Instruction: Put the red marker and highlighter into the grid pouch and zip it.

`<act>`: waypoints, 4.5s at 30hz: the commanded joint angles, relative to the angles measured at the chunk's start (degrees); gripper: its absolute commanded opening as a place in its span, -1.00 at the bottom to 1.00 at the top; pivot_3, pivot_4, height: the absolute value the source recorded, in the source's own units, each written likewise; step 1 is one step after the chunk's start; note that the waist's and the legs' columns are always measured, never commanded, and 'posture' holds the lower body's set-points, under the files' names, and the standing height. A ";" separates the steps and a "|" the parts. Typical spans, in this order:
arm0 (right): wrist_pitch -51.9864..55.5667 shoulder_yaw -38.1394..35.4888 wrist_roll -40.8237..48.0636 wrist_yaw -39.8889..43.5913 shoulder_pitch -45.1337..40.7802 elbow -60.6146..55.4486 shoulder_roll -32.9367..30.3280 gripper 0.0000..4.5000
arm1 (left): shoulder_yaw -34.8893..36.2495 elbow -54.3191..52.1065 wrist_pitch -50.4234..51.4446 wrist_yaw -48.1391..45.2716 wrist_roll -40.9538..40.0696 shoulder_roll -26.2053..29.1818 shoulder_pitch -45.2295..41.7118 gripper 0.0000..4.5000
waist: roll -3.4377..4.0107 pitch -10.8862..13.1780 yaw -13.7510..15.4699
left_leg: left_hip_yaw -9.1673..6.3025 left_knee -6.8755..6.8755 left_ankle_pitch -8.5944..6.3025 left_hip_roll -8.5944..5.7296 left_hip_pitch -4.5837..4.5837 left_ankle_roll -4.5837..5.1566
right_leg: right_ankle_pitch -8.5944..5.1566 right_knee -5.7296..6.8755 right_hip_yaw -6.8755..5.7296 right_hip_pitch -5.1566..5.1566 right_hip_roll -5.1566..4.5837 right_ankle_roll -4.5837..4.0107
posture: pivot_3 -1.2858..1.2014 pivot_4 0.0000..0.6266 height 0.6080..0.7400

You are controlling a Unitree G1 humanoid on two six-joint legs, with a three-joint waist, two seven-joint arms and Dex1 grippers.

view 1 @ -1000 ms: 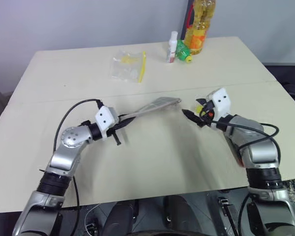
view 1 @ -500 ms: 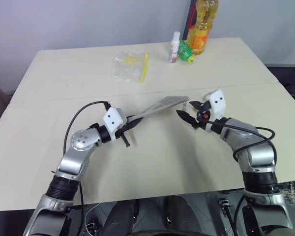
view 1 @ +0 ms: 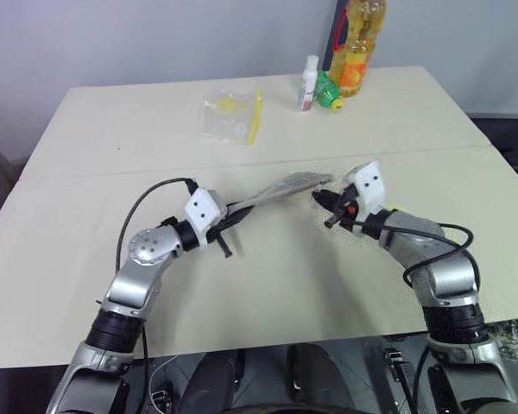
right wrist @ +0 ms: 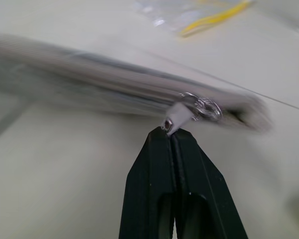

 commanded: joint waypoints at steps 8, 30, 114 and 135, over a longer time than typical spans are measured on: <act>6.91 11.69 -2.02 4.01 -3.58 -13.59 -3.64 -0.99 | -4.14 -0.31 -0.16 0.59 2.01 -5.35 -2.60 -1.00 | -0.02 0.01 0.04 | 0.00 0.02 0.00 0.00 -0.02 0.00 | 0.00 -0.01 0.00 -0.01 0.00 0.00 | 0.03 -0.52 1.00; 9.39 0.27 0.28 7.31 1.02 -13.56 -12.99 0.57 | -2.22 3.92 -0.63 8.56 7.94 -9.16 -5.21 -1.00 | -0.11 0.05 1.43 | -0.01 0.18 -0.01 -0.01 -0.09 0.00 | -0.01 -0.07 -0.06 0.06 0.00 0.02 | 0.03 -0.52 1.00; -3.68 5.27 -3.16 20.99 -0.25 -11.90 -27.16 -0.61 | -8.35 1.82 -11.71 -11.18 5.84 0.42 -5.68 -1.00 | -0.12 0.07 1.25 | 0.02 0.25 -0.03 0.01 -0.22 0.02 | -0.14 -0.16 -0.04 0.01 -0.05 -0.17 | 0.03 -0.52 1.00; 16.55 -37.88 6.63 2.77 34.17 -18.94 -13.94 0.97 | -6.99 17.28 -7.42 3.33 9.23 -12.84 -12.07 -1.00 | -0.10 0.01 2.96 | -0.04 0.46 -0.03 0.00 -0.34 0.06 | -0.02 -0.07 -0.10 0.03 -0.01 0.02 | 0.03 -0.52 1.00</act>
